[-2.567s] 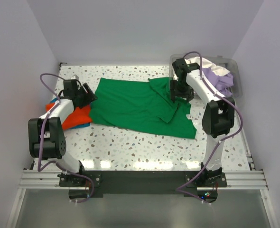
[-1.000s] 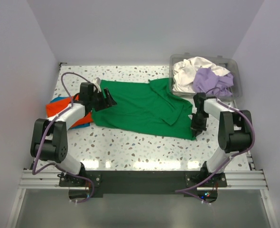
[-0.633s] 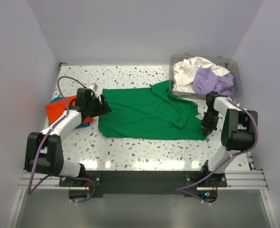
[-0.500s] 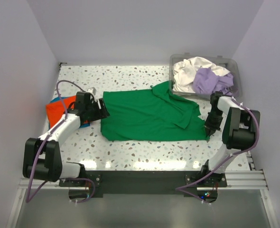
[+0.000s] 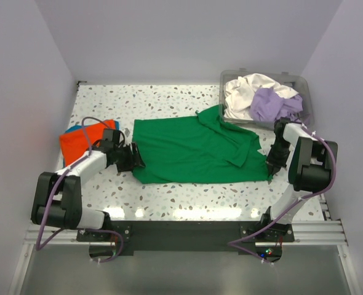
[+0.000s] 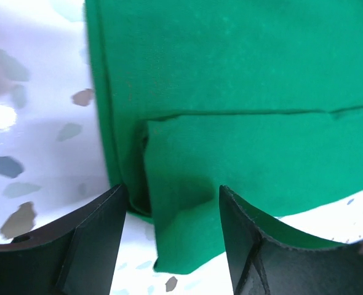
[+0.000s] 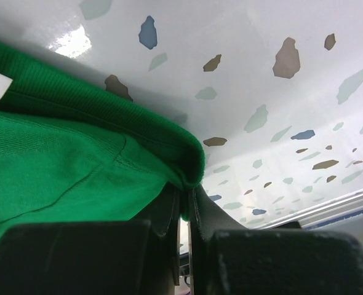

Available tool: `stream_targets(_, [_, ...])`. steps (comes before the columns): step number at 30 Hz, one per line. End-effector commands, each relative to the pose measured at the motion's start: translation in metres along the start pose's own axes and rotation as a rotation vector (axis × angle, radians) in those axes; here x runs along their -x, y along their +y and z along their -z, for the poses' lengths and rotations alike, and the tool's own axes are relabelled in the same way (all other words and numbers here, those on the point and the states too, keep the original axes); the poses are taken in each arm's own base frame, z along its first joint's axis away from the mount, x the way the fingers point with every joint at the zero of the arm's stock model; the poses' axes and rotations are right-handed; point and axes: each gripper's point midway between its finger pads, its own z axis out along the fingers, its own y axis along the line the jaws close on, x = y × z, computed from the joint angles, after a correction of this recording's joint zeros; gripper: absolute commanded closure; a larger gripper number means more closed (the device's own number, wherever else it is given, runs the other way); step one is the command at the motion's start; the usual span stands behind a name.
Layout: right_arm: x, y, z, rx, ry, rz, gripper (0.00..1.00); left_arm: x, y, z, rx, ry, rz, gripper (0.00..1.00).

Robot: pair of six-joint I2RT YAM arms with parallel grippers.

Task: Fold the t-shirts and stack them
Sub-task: Fold the tshirt

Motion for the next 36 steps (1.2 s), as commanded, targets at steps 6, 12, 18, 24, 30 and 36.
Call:
stream_targets(6, [0.005,-0.003,0.006,-0.015,-0.013,0.02,1.0,-0.005,-0.038,-0.001,-0.221,0.057,-0.042,0.52])
stream_targets(12, [0.004,-0.005,0.007,-0.02,-0.018,0.019,1.0,-0.008,-0.051,0.003,-0.299,0.09,-0.04,0.67])
stream_targets(18, [0.003,-0.006,0.009,-0.018,-0.025,0.016,1.0,-0.006,-0.061,0.015,-0.334,0.08,-0.046,0.57])
stream_targets(24, [0.003,-0.006,0.011,-0.015,-0.027,0.017,1.0,-0.006,-0.066,0.001,-0.389,0.12,-0.042,0.7])
stream_targets(30, [0.001,-0.005,0.009,-0.011,-0.022,0.021,1.0,0.012,-0.067,-0.008,-0.378,0.092,-0.092,0.83])
stream_targets(36, [0.002,-0.005,0.011,-0.005,-0.03,0.021,1.0,0.017,-0.075,-0.012,-0.44,0.093,-0.146,0.74])
